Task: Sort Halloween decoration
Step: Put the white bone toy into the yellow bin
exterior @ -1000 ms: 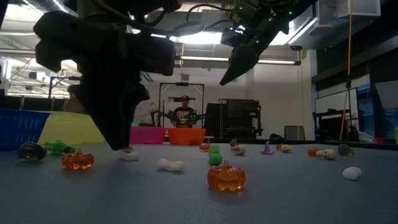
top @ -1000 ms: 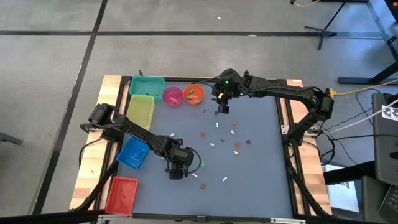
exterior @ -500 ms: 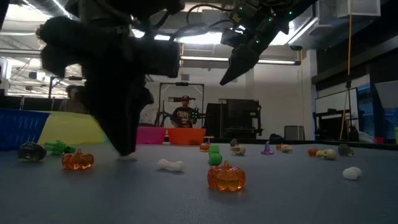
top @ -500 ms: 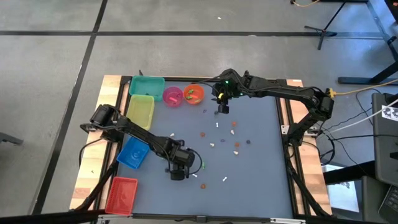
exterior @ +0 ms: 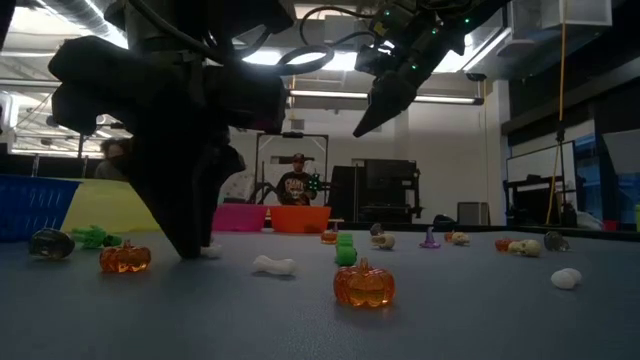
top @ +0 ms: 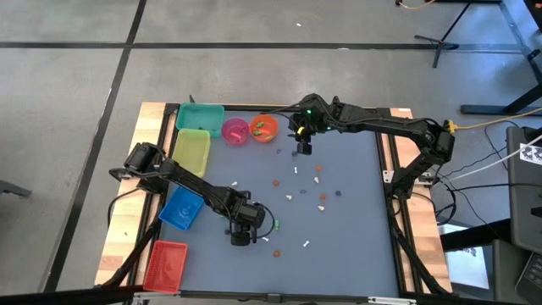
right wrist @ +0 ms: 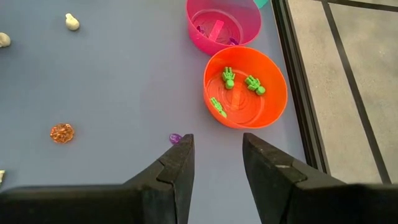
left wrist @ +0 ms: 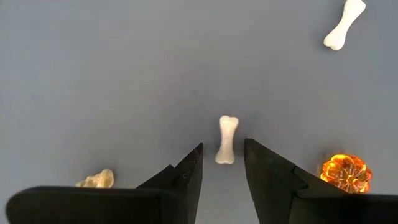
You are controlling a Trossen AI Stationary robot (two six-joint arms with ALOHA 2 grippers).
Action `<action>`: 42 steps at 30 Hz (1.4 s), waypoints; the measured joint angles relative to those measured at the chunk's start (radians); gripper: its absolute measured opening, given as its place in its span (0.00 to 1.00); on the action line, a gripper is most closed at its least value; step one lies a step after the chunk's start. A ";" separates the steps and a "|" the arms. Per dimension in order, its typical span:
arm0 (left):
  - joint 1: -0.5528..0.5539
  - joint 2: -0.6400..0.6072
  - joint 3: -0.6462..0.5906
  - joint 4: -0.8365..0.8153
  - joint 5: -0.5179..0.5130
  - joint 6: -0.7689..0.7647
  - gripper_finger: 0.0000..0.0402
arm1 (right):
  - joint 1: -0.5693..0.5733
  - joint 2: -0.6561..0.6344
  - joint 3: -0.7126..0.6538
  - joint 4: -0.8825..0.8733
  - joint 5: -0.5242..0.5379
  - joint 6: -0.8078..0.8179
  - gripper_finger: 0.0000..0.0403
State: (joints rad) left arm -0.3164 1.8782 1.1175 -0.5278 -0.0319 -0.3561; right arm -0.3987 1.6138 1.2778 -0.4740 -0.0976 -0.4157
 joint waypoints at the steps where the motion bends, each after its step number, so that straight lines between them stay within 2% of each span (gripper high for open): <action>1: 0.000 0.000 0.000 0.000 0.000 0.000 0.26 | 0.000 0.000 0.000 0.000 0.000 0.000 0.34; 6: 0.000 0.000 0.000 0.000 0.000 0.000 0.24 | 0.000 0.000 0.000 0.000 0.000 0.000 0.34; 16: -0.001 0.000 0.000 -0.001 0.005 0.000 0.08 | 0.000 0.000 0.000 0.000 0.000 0.000 0.34; 21: -0.001 0.000 0.000 -0.002 0.003 0.000 0.03 | 0.000 0.000 0.000 0.000 0.000 0.000 0.34; 42: 0.000 -0.010 0.000 0.005 -0.002 0.000 0.02 | 0.000 0.000 0.000 0.000 0.000 -0.001 0.34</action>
State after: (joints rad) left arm -0.3168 1.8683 1.1179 -0.5224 -0.0341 -0.3565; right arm -0.3988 1.6138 1.2778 -0.4740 -0.0977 -0.4166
